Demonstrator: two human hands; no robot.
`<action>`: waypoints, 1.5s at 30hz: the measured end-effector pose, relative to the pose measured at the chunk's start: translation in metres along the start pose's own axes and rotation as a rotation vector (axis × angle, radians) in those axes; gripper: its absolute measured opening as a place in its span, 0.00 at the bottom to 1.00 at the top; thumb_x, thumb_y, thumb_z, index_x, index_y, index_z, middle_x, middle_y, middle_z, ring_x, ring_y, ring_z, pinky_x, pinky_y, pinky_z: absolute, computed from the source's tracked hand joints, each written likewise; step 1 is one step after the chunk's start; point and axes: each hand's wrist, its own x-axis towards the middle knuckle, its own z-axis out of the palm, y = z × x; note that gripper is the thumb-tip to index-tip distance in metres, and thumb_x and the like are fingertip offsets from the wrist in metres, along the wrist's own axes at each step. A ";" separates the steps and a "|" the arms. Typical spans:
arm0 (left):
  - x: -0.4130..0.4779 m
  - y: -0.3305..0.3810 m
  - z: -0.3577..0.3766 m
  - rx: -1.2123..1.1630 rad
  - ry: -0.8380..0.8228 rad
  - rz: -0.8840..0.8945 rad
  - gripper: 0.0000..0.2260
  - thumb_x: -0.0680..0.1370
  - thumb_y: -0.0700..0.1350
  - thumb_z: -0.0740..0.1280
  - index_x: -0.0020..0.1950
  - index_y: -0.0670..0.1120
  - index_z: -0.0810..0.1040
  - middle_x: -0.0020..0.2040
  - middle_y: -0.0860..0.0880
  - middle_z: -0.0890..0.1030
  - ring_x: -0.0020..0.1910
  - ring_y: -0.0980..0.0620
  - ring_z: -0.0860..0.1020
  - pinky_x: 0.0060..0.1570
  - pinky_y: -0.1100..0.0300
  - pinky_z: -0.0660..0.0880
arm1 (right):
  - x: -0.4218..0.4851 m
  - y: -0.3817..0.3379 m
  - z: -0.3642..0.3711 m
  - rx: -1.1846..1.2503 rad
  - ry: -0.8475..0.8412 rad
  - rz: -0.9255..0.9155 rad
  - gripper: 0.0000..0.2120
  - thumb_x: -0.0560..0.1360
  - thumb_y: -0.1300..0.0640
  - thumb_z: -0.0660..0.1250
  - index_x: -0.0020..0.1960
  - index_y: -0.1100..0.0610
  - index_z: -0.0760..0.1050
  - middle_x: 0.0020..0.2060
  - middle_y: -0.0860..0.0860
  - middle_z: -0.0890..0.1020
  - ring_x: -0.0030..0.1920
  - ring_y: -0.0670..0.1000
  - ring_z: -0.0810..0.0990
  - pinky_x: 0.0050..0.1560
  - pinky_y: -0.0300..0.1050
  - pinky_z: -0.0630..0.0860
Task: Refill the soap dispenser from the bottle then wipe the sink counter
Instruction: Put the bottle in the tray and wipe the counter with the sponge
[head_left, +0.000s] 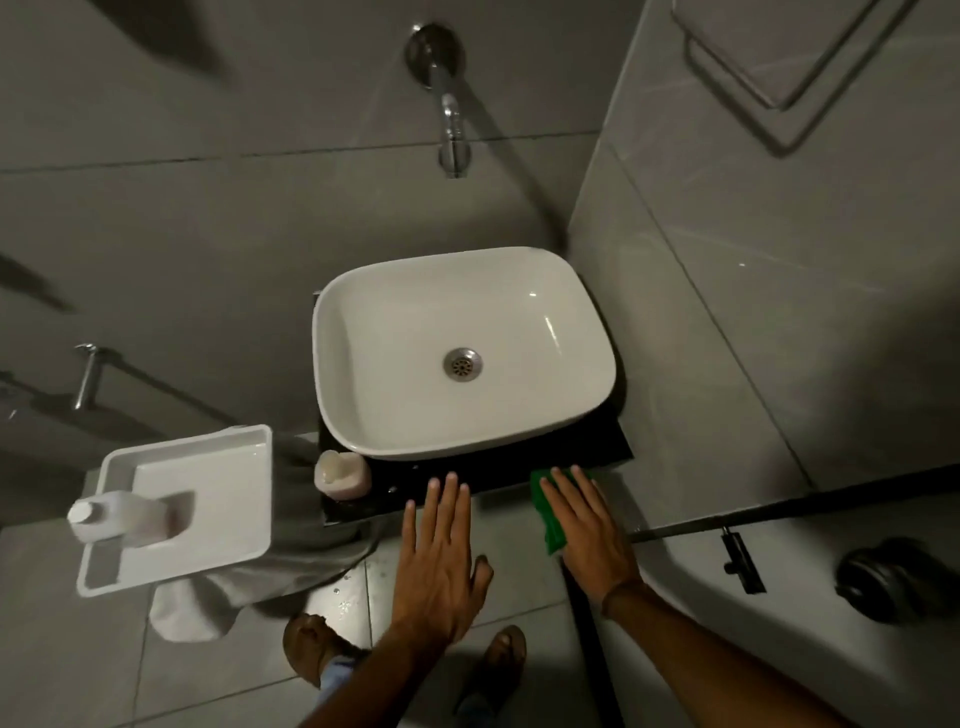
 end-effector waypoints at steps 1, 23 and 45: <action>0.016 0.003 -0.003 -0.005 0.030 0.011 0.38 0.78 0.56 0.58 0.84 0.37 0.61 0.85 0.37 0.60 0.84 0.36 0.56 0.80 0.36 0.55 | 0.006 0.015 -0.006 0.003 0.005 0.019 0.42 0.65 0.75 0.71 0.78 0.59 0.69 0.76 0.56 0.72 0.78 0.63 0.67 0.73 0.63 0.70; 0.139 -0.040 -0.039 0.175 0.151 -0.015 0.38 0.84 0.66 0.43 0.87 0.42 0.52 0.88 0.43 0.50 0.87 0.44 0.47 0.84 0.39 0.44 | 0.070 0.104 0.004 -0.048 0.023 0.042 0.35 0.77 0.67 0.62 0.83 0.54 0.58 0.82 0.55 0.60 0.83 0.61 0.52 0.82 0.58 0.51; 0.147 -0.085 -0.048 -0.004 0.061 0.048 0.39 0.83 0.68 0.48 0.87 0.45 0.48 0.88 0.47 0.45 0.87 0.48 0.41 0.83 0.40 0.38 | 0.056 0.072 0.022 0.016 0.050 -0.085 0.39 0.72 0.71 0.67 0.81 0.57 0.61 0.81 0.57 0.61 0.82 0.63 0.54 0.82 0.60 0.49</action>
